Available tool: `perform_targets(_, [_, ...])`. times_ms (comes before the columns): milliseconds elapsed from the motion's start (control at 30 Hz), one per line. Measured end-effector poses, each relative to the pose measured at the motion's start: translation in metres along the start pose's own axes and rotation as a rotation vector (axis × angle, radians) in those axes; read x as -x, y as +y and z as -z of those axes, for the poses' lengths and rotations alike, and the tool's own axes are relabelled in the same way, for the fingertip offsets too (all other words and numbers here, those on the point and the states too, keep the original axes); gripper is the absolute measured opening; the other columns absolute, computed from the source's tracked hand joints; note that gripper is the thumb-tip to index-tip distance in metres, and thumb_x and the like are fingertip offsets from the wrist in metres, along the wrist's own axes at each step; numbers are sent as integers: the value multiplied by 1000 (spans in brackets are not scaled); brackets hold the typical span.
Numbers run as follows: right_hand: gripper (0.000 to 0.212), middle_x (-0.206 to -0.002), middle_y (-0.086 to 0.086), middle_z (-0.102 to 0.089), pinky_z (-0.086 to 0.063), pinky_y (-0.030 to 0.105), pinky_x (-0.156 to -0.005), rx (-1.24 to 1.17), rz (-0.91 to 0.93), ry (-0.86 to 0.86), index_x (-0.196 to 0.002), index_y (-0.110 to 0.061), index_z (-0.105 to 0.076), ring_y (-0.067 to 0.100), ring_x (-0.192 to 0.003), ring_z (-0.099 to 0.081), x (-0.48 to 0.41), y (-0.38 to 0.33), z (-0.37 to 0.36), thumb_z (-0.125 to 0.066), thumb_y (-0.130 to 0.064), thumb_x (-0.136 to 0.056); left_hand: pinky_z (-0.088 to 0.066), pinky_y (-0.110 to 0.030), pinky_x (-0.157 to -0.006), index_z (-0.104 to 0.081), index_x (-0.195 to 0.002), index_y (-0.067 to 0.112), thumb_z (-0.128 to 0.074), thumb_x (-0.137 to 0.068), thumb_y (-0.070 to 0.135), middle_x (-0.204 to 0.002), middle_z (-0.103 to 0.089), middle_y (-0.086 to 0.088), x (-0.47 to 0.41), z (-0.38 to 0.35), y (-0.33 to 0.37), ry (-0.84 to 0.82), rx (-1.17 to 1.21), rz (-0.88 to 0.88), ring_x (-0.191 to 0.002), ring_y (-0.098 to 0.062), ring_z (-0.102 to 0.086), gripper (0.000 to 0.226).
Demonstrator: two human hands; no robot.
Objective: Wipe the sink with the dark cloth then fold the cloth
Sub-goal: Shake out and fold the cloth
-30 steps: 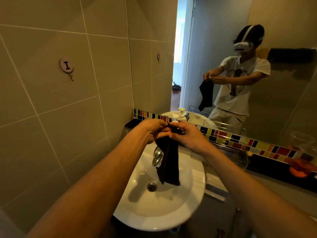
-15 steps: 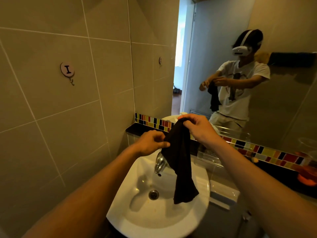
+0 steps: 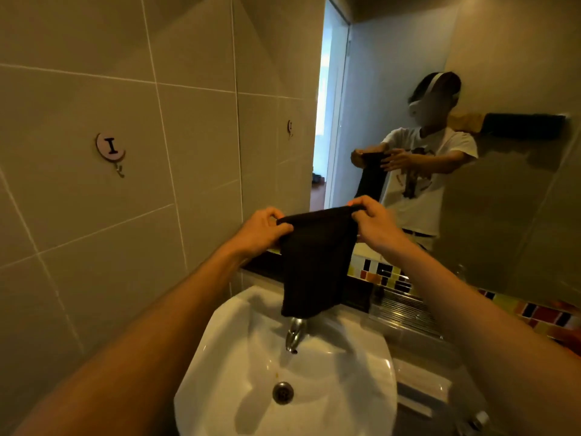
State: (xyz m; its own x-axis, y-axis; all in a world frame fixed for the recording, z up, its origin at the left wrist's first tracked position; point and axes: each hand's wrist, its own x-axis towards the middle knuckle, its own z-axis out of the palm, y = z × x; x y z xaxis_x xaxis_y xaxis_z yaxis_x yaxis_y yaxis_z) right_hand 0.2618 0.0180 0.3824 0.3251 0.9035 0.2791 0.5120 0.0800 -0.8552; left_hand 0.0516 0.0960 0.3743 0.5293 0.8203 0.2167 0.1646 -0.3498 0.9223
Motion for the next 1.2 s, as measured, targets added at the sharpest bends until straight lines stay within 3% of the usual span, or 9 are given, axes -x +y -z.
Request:
perform_targets(100, [20, -95, 8, -53, -56, 54, -83, -22, 47, 34, -109, -17, -51, 30, -92, -57, -18, -18, 1, -33, -12, -100, -55, -32, -77, -42, -126, 18, -64, -87, 19, -98, -64, 0, -11, 11, -2, 1, 343, 13, -90, -14, -65, 45])
perform_targets(167, [22, -98, 6, -54, -58, 45, -78, -67, 55, -10, -111, -17, -51, 27, -94, -58, -27, -26, -1, -33, -13, -101, -52, -38, -86, -37, -129, 32, -70, -79, 27, -118, -59, -1, -10, 8, -25, -108, 433, 128, -106, -19, -60, 61])
perform_targets(333, [27, -104, 5, -57, -51, 26, -64, 32, 27, -113, -119, -15, -54, 20, -93, -58, -43, -27, -26, -36, -12, -100, -47, -28, -92, -59, -107, 19, -66, -82, 21, -119, -63, -3, 18, -34, -83, -317, 540, 392, -113, -19, -58, 26])
perform_targets(533, [29, -123, 14, -53, -54, 39, -85, -77, -179, -15, -126, -15, -52, 26, -105, -56, -61, 11, -47, -41, -12, -100, -48, -35, -93, -58, -112, 16, -61, -84, 19, -116, -65, -9, 19, -37, -84, -257, 841, 385, -110, -24, -61, 28])
perform_targets(667, [24, -124, 13, -55, -52, 40, -87, -320, -380, -90, -120, -17, -51, 23, -103, -58, -47, 52, -63, -48, -25, -97, -48, -41, -98, -56, -116, 18, -55, -92, 19, -119, -62, -10, 7, -30, -91, -218, 756, 411, -111, -27, -60, 24])
perform_targets(767, [51, -134, 13, -53, -53, 42, -87, -554, -578, -224, -135, -24, -42, 29, -115, -57, -27, 88, -81, -51, -48, -92, -46, -43, -102, -54, -121, 14, -54, -93, 18, -117, -62, -10, -7, -25, -94, -144, 657, 414, -112, -26, -59, 28])
perform_targets(867, [51, -130, 14, -57, -53, 49, -92, -741, -696, -258, -131, -26, -46, 33, -116, -58, -2, 113, -96, -44, -58, -91, -48, -41, -97, -56, -115, 14, -52, -93, 16, -117, -62, -11, -17, -30, -98, -135, 601, 438, -109, -26, -59, 22])
perform_targets(1000, [55, -137, 8, -53, -49, 49, -97, -712, -635, -185, -138, -26, -43, 28, -122, -53, 13, 127, -100, -54, -50, -89, -51, -31, -77, -57, -109, 12, -52, -94, 14, -98, -63, -7, -23, -44, -101, -187, 529, 482, -91, -20, -61, 16])
perform_targets(1200, [43, -134, 8, -51, -52, 44, -94, -424, -574, -72, -131, -27, -52, 28, -121, -52, 13, 125, -72, -63, -19, -90, -50, -31, -70, -55, -102, 13, -52, -94, 16, -92, -63, -6, -38, -59, -103, -261, 449, 536, -84, -19, -62, 9])
